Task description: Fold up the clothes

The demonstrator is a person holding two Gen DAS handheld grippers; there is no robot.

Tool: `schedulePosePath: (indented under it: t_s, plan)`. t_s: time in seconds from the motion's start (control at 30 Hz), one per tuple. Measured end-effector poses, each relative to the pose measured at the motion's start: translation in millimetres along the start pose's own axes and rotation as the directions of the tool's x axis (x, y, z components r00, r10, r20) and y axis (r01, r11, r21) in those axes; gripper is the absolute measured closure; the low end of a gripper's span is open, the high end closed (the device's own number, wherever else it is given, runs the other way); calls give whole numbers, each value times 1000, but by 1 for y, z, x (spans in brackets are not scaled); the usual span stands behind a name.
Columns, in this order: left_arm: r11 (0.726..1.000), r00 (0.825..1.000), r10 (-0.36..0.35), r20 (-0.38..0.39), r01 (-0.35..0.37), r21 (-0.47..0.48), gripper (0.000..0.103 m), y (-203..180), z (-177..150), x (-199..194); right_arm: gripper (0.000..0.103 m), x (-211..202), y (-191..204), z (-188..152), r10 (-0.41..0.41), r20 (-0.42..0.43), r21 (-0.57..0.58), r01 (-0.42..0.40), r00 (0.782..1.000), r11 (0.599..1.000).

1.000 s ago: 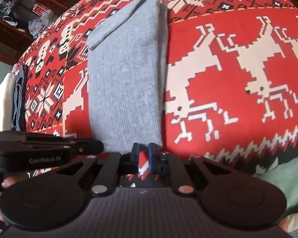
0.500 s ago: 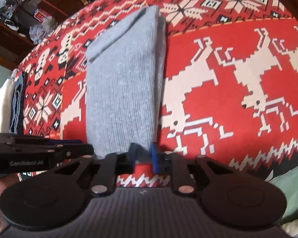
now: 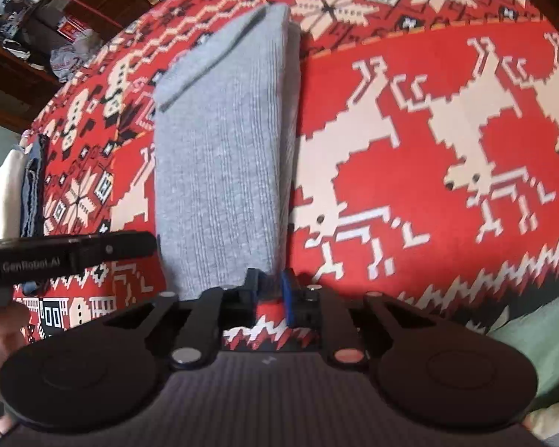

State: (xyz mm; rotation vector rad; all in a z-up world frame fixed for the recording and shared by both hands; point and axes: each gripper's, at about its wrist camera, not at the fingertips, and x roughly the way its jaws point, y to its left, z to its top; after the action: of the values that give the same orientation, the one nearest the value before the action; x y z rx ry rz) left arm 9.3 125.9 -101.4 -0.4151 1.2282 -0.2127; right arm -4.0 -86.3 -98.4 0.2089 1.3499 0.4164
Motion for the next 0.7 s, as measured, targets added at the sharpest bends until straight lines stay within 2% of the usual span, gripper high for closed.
schedulePosePath:
  t_s: [0.13,0.23,0.33,0.47,0.53,0.63,0.7]
  plan:
    - [999,997,-43,57,45,-30,76,5,11,-2,84,-19,-7,8,-20,140,59,12,990,998]
    - [995,991,-61,117,70,-71,76,9,25,0,86,-19,0,26,4,244,64,-20,970,998]
    - [987,980,-112,164,130,-98,76,13,35,0,91,-12,7,46,39,322,51,-58,946,997]
    - [977,974,-157,166,178,-119,76,18,39,5,92,9,3,51,21,318,70,-46,948,996]
    - [981,979,-140,146,157,-114,76,16,39,10,91,24,-2,53,-37,263,86,15,964,996]
    - [987,986,-111,124,124,-100,76,12,37,17,90,20,-13,53,0,258,132,-35,966,991]
    - [988,985,-113,128,126,-94,76,11,36,17,92,9,-15,53,22,295,137,-65,955,988]
